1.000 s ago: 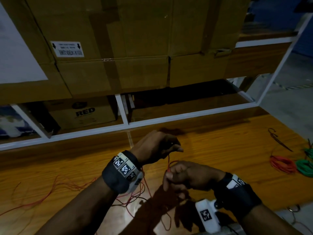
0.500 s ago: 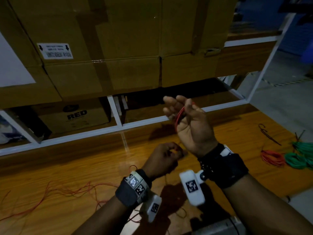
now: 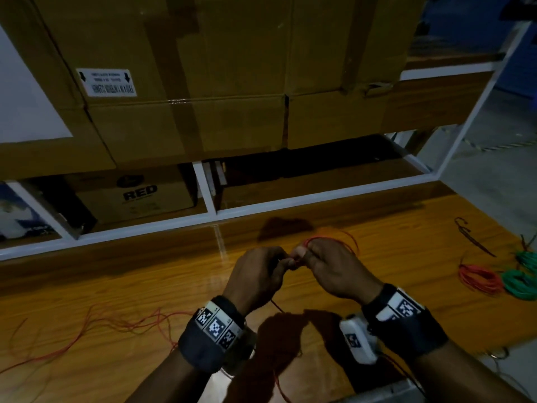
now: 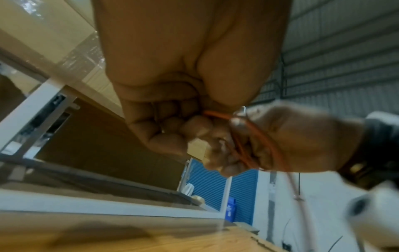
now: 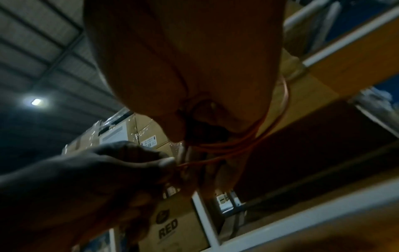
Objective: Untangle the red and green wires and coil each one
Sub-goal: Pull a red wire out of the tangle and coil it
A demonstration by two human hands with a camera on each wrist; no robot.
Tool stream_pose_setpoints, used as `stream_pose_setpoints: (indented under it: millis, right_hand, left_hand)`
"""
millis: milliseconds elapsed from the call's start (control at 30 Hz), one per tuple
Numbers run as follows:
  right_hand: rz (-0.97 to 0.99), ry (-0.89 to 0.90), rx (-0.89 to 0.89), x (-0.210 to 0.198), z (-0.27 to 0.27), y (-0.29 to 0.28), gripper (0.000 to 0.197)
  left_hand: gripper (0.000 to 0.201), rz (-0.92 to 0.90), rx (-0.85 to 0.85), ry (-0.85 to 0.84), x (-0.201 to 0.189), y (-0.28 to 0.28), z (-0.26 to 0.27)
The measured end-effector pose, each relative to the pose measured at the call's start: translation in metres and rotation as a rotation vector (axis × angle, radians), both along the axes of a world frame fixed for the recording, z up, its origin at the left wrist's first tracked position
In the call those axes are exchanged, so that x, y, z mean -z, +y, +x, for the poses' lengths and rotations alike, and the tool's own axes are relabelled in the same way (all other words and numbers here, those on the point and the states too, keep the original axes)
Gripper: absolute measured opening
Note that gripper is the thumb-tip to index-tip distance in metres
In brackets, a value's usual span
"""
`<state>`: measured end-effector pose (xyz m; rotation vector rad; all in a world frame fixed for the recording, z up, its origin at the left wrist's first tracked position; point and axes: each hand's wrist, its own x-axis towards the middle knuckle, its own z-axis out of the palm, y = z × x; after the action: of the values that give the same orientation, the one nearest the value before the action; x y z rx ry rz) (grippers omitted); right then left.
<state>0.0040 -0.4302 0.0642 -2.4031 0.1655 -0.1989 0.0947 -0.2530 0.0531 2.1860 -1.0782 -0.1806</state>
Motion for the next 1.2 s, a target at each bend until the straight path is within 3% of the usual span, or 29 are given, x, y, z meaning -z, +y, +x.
stream_pose_setpoints:
  millis: [167, 333, 433, 533, 633, 800, 867, 967, 1000, 1067, 1133, 1200]
  right_hand:
    - [0.034, 0.002, 0.033, 0.017, 0.023, 0.005, 0.032]
    - [0.196, 0.1, -0.109, 0.027, 0.016, 0.003, 0.045]
    - [0.445, 0.265, -0.241, 0.026, 0.007, 0.003, 0.046]
    - [0.825, 0.456, -0.413, 0.024, -0.002, 0.012, 0.035]
    - [1.099, 0.482, -0.551, 0.014, -0.009, 0.018, 0.023]
    - [1.327, 0.346, -0.752, -0.016, -0.01, 0.022, 0.022]
    - [1.437, 0.169, -0.789, -0.026, -0.005, 0.023, 0.022]
    - [1.756, -0.109, -0.849, -0.046, 0.006, 0.022, 0.031]
    - [1.845, -0.181, -0.829, -0.054, 0.008, 0.021, 0.033]
    - [1.834, -0.34, -0.574, -0.068, 0.011, 0.015, 0.032]
    - [1.609, -0.511, -0.242, -0.074, 0.012, 0.005, 0.026]
    - [1.309, -0.599, -0.048, -0.069, 0.015, -0.007, 0.025]
  left_hand:
    - [0.025, -0.079, -0.088, 0.124, -0.001, 0.0, 0.006]
    - [0.025, -0.013, -0.041, 0.058, -0.006, 0.009, 0.02]
    - [0.024, 0.017, 0.009, 0.06, -0.013, 0.017, 0.026]
    - [0.022, 0.013, 0.085, 0.022, -0.029, 0.019, 0.023]
    - [0.02, -0.048, 0.192, -0.001, -0.045, 0.016, 0.026]
    - [0.013, -0.333, 0.314, 0.193, -0.064, 0.003, 0.042]
    - [0.016, -0.455, 0.271, 0.269, -0.061, -0.004, 0.042]
    - [0.028, -0.569, 0.313, 0.454, -0.043, -0.013, 0.024]
    - [0.028, -0.56, 0.347, 0.489, -0.034, -0.016, 0.014]
    - [0.023, -0.476, 0.36, 0.565, -0.019, -0.022, -0.006]
    - [0.021, -0.369, 0.3, 0.63, -0.005, -0.025, -0.015]
    - [0.023, -0.324, 0.226, 0.647, 0.008, -0.02, -0.018]
